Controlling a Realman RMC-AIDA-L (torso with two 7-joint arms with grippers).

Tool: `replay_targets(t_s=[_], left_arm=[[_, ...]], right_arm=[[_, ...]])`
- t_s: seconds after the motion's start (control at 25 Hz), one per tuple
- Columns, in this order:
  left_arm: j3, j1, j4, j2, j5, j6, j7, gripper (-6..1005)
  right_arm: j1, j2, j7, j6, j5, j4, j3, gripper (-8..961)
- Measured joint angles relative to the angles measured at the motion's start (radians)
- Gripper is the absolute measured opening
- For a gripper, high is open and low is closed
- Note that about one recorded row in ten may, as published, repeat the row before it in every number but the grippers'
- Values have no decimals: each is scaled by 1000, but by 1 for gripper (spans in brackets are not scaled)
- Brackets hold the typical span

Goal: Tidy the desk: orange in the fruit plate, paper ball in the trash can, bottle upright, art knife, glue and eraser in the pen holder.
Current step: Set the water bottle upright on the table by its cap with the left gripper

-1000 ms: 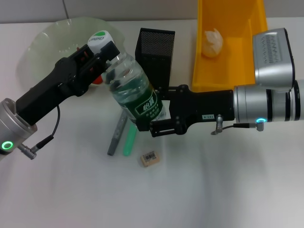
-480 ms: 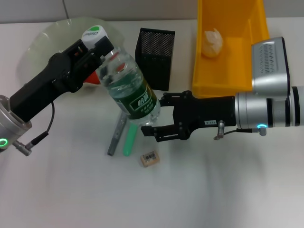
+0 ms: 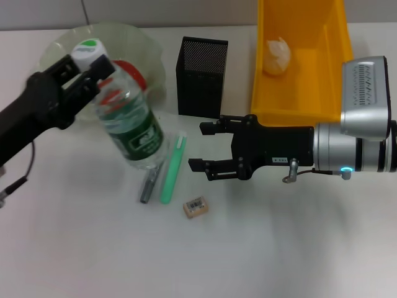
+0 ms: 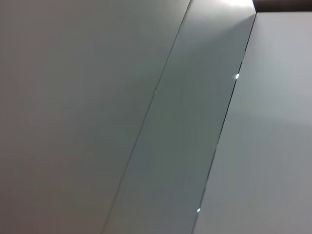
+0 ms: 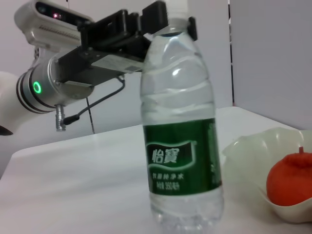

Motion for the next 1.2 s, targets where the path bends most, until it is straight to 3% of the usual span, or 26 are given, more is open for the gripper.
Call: replay_targets(t_s=[0.2, 0.68, 1.2], left_arm=[[0, 46, 60, 6, 1, 2, 49, 523], [-34, 94, 63, 25, 2, -97, 174, 536], [-129, 95, 55, -1, 3, -247, 260, 549]], right_arm=[[0, 0, -15, 0, 2, 17, 0, 781], [1, 0, -61, 0, 35, 66, 0, 782], [-2, 0, -82, 1, 39, 94, 9, 781]])
